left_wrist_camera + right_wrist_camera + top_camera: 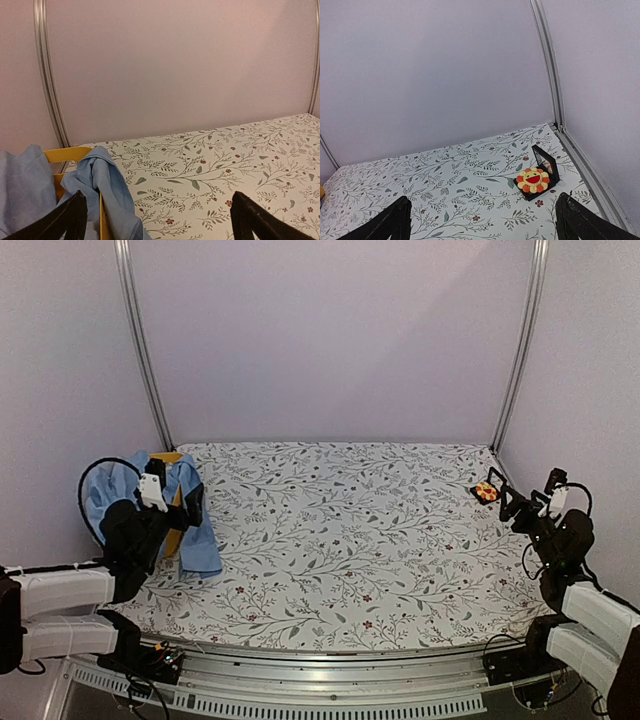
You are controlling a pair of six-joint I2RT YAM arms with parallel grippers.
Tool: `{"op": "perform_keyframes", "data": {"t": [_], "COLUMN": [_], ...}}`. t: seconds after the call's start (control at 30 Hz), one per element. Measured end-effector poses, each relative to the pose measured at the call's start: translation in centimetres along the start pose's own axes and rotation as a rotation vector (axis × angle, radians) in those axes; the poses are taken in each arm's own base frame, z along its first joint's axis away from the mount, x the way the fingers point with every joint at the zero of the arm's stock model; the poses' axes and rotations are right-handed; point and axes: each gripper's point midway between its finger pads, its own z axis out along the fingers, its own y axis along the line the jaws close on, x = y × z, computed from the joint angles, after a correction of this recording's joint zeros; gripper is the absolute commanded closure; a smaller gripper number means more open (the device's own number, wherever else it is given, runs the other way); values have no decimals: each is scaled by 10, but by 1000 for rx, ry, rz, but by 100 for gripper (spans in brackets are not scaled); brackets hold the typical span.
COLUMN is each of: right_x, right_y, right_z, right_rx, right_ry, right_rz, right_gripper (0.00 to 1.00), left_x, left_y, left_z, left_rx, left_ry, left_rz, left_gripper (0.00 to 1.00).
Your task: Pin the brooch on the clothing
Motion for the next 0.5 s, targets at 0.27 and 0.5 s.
{"op": "perform_keyframes", "data": {"t": [0.27,0.5], "right_x": [-18,-62], "right_y": [-21,20], "right_z": [-5,9], "right_rx": [118,-62], "right_ry": [-99,-99], "right_rz": [210,231], "right_gripper": [1,1], "left_x": [-77,-111], "left_y": [37,191], "left_z": [31,61], "left_rx": [-180,-578], "left_ry": [-7,118], "left_rz": [-155,-306], "left_gripper": [0,0]}}
